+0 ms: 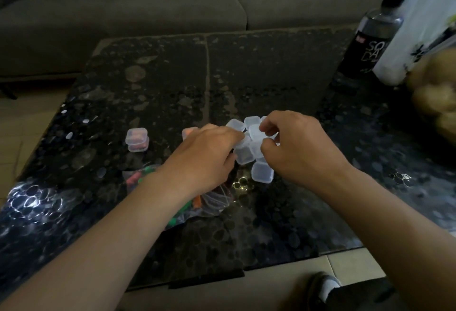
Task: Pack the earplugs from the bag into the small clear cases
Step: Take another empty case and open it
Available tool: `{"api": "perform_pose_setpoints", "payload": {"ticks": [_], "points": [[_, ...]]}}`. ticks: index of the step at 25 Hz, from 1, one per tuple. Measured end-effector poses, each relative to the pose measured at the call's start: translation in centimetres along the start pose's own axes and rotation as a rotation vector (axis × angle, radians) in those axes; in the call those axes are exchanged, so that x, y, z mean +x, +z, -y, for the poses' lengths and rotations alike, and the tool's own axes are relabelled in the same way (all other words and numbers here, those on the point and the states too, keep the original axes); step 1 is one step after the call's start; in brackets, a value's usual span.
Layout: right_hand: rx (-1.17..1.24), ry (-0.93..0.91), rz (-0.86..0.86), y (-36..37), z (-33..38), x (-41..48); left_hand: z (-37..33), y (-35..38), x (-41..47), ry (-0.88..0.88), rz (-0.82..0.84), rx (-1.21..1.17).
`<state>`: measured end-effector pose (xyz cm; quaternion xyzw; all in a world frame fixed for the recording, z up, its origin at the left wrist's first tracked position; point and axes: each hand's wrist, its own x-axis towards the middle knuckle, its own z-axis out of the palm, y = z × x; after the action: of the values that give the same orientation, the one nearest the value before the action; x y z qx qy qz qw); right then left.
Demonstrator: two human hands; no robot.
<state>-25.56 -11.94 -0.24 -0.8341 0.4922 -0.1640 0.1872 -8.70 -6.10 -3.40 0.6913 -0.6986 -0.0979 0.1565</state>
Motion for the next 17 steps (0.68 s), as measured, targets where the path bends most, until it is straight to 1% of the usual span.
{"api": "perform_pose_setpoints", "payload": {"ticks": [5,7,8,9,11,13,14,15,17], "points": [[0.064,0.008,-0.007,-0.3,0.3,-0.1,0.4,0.4,-0.4,0.068,-0.051,0.077],[0.080,-0.006,-0.006,-0.2,0.3,-0.3,0.4,0.6,-0.5,0.066,-0.111,0.044],[0.092,-0.020,-0.012,-0.2,0.4,-0.3,0.4,0.5,-0.5,0.035,-0.170,-0.044],[0.111,-0.036,-0.016,-0.3,0.5,-0.3,0.4,0.2,-0.6,-0.024,-0.236,-0.185],[0.198,-0.049,0.006,-0.3,0.7,-0.3,0.2,-0.9,-0.9,-0.195,-0.319,-0.567],[0.363,-0.029,0.092,-0.3,1.4,-0.4,0.0,-2.1,-1.5,-0.359,-0.309,-0.937],[0.451,-0.023,0.143,-0.1,1.8,-0.4,0.0,-2.6,-1.8,-0.411,-0.281,-1.074],[0.527,-0.024,0.182,0.0,2.3,-0.5,0.0,-2.9,-2.1,-0.440,-0.257,-1.177],[0.657,-0.022,0.217,0.3,3.1,-0.5,0.2,-3.6,-2.8,-0.449,-0.224,-1.295]]}}
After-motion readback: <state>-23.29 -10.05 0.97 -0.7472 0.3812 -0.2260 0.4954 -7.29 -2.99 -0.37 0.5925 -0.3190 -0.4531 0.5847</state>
